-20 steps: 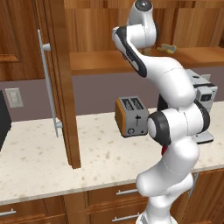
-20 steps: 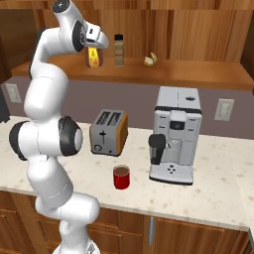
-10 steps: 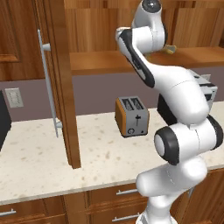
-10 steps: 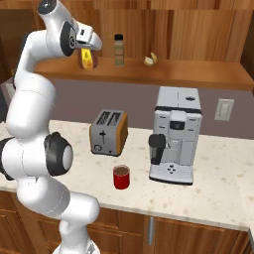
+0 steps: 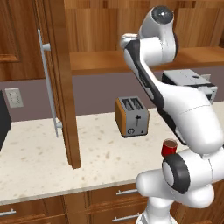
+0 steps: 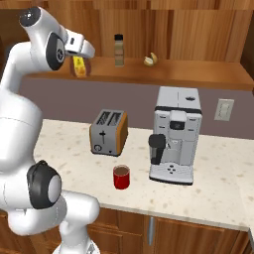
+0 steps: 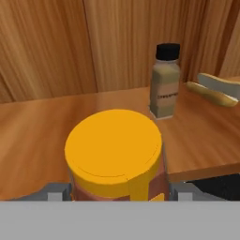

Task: Pick the cinnamon and honey bottle from the cabinet and place them next to the mug.

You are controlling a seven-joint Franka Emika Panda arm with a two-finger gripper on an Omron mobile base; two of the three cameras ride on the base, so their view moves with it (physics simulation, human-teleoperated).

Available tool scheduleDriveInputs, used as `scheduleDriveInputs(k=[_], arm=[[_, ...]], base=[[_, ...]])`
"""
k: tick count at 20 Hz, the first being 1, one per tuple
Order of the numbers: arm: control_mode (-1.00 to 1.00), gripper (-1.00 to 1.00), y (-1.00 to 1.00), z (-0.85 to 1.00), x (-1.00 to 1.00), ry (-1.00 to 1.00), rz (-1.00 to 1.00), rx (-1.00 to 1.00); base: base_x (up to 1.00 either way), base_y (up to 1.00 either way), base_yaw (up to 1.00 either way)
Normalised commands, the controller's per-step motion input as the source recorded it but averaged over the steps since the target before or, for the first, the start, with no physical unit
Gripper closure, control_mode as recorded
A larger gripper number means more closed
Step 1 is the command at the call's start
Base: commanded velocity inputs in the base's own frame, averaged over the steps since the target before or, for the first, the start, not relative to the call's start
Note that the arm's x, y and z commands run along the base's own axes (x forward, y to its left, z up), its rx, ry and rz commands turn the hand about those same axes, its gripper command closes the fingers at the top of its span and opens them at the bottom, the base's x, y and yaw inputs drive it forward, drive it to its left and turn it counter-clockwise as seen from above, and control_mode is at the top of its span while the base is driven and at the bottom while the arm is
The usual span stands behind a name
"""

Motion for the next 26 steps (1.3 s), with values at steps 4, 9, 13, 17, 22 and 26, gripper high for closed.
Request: scheduleDriveInputs(k=[4,9,13,17,22,26], arm=[[-1.0,1.0,-0.04,0.0,-0.82,0.01,0.0,0.0],[-1.0,1.0,-0.19,0.0,-0.65,0.02,0.0,0.02],[-1.0,1.0,-0.46,-0.01,-0.76,0.0,0.05,0.02],[-1.0,1.0,-0.71,-0.12,-0.9,-0.13,0.15,0.03],[-1.0,1.0,-0.84,-0.14,-0.77,-0.12,0.26,0.03],[-1.0,1.0,-0.81,-0.21,-0.59,-0.08,0.32,0.01]], base=[[0.0,0.0,0.0],[0.0,0.0,0.0],[0.0,0.0,0.0],[0.0,0.0,0.0],[0.0,0.0,0.0],[0.0,0.0,0.0]])
